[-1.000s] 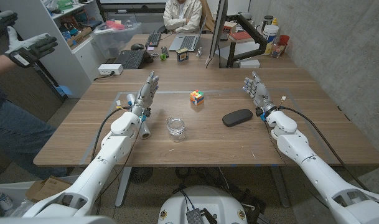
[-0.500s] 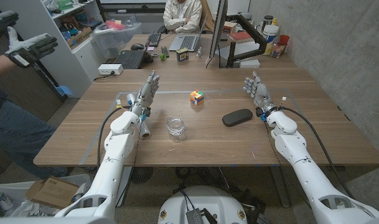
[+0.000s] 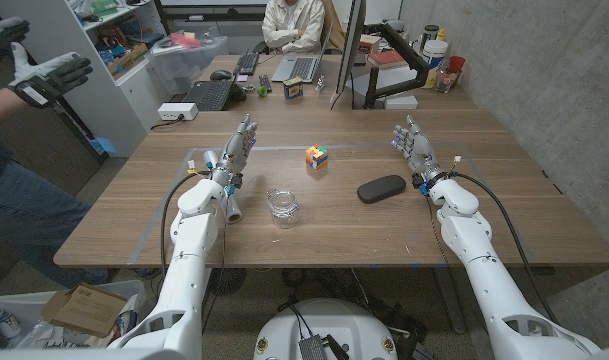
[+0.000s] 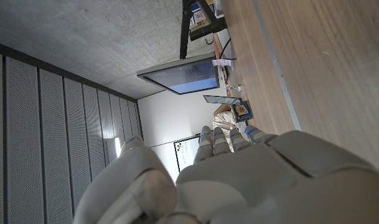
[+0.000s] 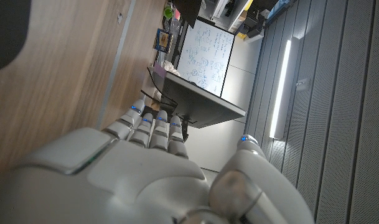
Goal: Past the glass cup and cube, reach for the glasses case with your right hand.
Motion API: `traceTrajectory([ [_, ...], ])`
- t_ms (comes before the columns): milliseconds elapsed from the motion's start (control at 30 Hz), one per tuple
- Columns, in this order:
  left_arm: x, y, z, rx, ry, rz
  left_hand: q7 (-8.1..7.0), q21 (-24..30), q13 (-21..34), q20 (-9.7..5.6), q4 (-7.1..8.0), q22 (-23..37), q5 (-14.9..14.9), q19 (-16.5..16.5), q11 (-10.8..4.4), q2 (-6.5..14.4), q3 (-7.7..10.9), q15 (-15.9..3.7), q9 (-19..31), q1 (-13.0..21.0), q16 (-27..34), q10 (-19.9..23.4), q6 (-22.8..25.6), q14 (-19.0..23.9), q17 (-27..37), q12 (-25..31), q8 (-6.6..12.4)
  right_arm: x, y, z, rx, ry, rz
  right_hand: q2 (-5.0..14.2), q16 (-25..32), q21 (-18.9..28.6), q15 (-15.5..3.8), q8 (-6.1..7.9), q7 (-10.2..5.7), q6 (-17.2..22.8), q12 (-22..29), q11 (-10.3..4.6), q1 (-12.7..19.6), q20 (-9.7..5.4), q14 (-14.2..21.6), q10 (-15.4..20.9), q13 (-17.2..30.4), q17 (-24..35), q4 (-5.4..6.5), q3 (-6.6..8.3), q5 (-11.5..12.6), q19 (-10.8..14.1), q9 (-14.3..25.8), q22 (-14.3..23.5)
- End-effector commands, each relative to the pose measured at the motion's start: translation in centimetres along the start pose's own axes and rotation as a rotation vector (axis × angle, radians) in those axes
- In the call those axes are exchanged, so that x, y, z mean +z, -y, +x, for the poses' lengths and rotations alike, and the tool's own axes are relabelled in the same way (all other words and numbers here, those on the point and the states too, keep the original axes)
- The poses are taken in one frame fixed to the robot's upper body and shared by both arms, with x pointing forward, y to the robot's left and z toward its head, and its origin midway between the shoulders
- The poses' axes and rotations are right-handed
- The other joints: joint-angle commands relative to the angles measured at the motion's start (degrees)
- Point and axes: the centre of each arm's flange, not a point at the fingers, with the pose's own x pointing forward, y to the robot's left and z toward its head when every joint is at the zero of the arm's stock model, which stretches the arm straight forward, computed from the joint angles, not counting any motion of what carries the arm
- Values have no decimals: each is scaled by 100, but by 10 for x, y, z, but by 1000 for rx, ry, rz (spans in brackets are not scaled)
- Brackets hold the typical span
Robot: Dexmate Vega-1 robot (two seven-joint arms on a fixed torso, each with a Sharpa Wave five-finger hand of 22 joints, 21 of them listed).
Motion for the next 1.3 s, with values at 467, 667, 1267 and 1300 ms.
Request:
traceTrajectory([
  [467, 1, 2, 1, -8, -17, 15, 8, 16, 17, -257, 17, 17, 14, -148, -16, 44, -25, 26, 31, 71, 42, -56, 17, -66, 18, 38, 22, 3, 7, -3, 15, 41, -22, 25, 64, -46, -21, 28, -60, 24, 67, -29, 68, 39, 145, 101, 8, 26, -27, 5, 34, 161, 14, 17],
  [667, 1, 4, 1, -13, -17, 16, 5, 16, 18, -239, 18, 17, 12, -152, -25, 50, -29, 30, 31, 74, 44, -57, 24, -64, 18, 38, 24, 6, 9, -5, 15, 49, -29, 28, 82, -49, -39, 40, -118, 52, 86, -62, 59, 32, 217, 156, 9, 29, -27, -8, 35, 234, 14, 17],
  [1267, 3, 11, 0, -39, -28, 38, -3, 21, 18, -213, 20, 19, 5, -155, -23, 68, -44, 31, 31, 84, 44, -50, 23, -72, 19, 43, 25, 14, 6, -6, 50, 109, -55, 54, 126, -78, -70, -2, -154, -74, 99, -80, -199, 13, 383, 227, 13, 62, 105, -126, 49, 392, 18, 24],
  [1300, 3, 11, 0, -42, -32, 39, 0, 21, 18, -209, 20, 19, 4, -156, -21, 69, -45, 32, 31, 85, 44, -52, 25, -72, 19, 42, 26, 14, 6, -6, 53, 111, -56, 55, 124, -80, -70, 0, -165, -70, 99, -82, -205, 15, 382, 228, 13, 62, 108, -129, 50, 394, 18, 25],
])
